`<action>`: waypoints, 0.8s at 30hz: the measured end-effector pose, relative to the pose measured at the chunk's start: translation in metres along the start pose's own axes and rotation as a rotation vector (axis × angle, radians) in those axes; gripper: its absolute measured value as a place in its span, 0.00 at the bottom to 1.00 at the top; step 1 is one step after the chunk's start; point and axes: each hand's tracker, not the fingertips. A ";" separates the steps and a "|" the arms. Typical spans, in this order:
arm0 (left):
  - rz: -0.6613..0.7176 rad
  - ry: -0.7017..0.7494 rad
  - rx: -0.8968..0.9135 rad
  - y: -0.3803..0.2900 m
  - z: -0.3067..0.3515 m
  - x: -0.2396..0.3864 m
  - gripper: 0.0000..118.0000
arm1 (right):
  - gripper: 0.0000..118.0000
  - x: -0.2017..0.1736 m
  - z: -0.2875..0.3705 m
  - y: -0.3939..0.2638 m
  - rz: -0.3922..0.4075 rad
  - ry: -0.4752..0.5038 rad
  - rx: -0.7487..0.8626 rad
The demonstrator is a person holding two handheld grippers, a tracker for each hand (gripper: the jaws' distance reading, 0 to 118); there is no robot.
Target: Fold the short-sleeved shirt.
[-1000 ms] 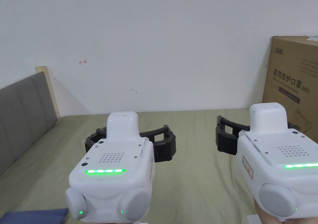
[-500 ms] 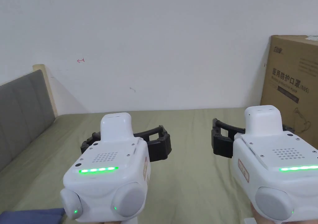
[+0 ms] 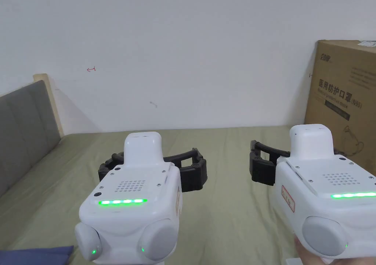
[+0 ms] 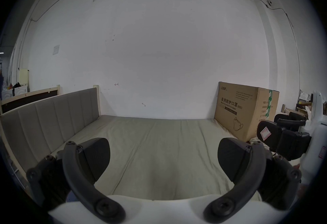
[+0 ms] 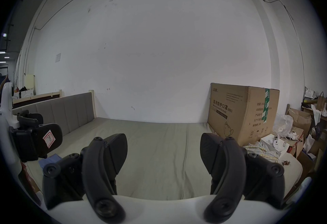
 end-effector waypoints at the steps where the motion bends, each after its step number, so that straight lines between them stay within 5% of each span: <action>1: -0.001 -0.003 -0.002 0.000 0.000 0.000 1.00 | 0.77 0.000 0.000 0.000 -0.004 -0.001 -0.002; 24: -0.006 0.014 -0.020 -0.004 -0.002 0.001 1.00 | 0.77 0.001 -0.005 -0.005 -0.039 0.000 -0.032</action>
